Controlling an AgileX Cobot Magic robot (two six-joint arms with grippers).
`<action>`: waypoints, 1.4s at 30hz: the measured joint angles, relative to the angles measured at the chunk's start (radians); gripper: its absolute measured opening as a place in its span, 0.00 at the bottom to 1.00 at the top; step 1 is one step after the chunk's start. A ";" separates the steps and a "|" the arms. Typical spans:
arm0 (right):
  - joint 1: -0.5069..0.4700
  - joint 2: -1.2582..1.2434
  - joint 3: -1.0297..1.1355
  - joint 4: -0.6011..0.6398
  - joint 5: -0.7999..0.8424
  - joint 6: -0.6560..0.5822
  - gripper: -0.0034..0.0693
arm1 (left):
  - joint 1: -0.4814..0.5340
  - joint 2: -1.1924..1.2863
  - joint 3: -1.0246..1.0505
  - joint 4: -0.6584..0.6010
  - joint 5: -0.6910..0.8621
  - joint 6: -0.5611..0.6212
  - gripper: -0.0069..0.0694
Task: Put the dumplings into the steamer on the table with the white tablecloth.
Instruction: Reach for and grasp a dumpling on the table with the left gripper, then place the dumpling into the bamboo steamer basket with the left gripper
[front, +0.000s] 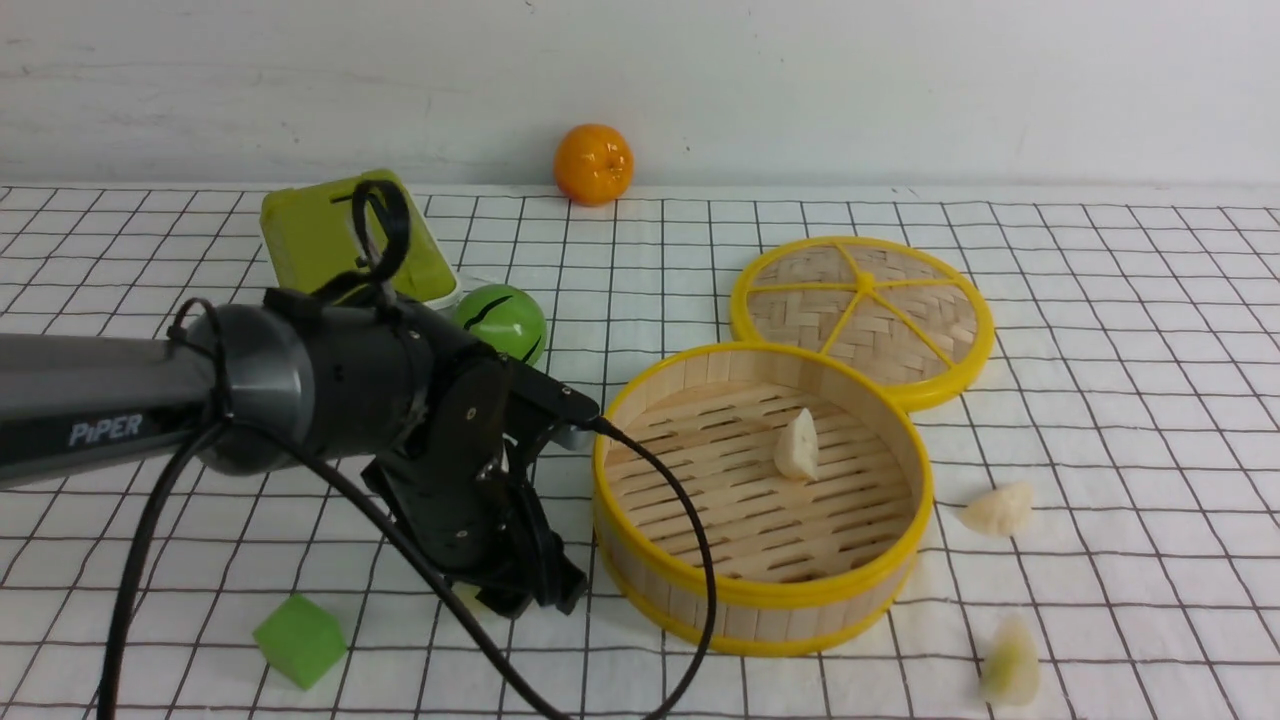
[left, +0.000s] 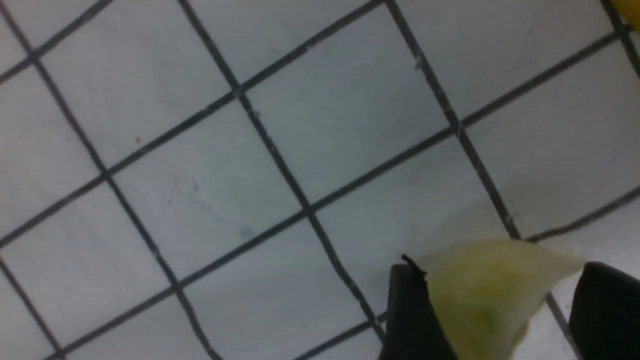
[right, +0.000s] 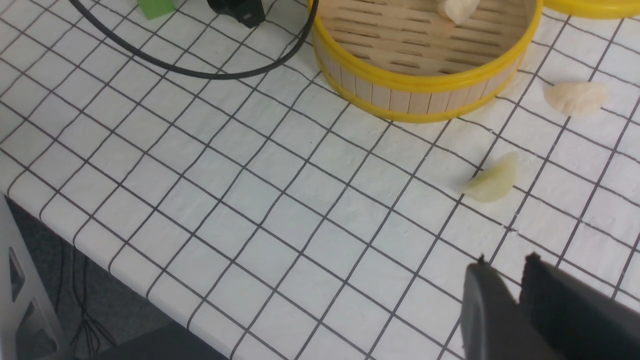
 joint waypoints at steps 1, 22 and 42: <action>0.000 0.000 0.000 0.000 0.001 0.000 0.19 | 0.000 0.008 0.000 0.000 -0.001 0.000 0.60; 0.000 0.000 0.000 -0.002 0.007 0.000 0.21 | 0.000 -0.122 -0.200 -0.057 0.246 -0.160 0.34; 0.000 0.000 0.000 -0.017 0.007 0.000 0.23 | -0.067 0.257 -0.849 -0.225 0.416 -0.195 0.34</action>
